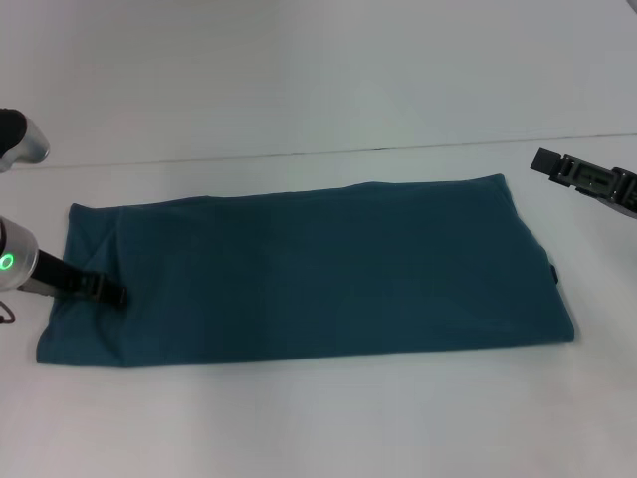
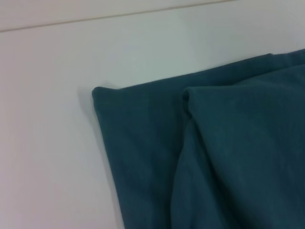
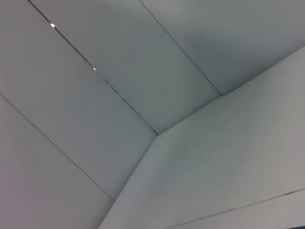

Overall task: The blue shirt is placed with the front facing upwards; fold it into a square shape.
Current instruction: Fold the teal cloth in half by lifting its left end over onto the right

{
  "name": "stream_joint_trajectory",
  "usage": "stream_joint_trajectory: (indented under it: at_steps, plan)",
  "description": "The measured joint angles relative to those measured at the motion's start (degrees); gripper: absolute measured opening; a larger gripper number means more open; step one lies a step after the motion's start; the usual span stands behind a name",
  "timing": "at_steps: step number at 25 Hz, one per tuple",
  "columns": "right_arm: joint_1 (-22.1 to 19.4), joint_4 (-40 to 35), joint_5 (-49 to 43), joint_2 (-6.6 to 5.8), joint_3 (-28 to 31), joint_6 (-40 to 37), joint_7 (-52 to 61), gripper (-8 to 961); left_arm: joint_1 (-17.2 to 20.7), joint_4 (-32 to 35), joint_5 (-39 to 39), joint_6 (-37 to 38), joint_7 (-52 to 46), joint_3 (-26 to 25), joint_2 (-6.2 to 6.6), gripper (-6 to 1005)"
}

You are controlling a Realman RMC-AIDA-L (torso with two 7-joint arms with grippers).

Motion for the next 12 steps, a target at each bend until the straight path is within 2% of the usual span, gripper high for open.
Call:
stream_joint_trajectory:
  at_steps: [12]
  plan:
    - [0.00,0.00,0.08,0.00,0.00,0.09,0.02,745,0.26,1.15,0.03,-1.56,-0.30,0.50,0.28,688]
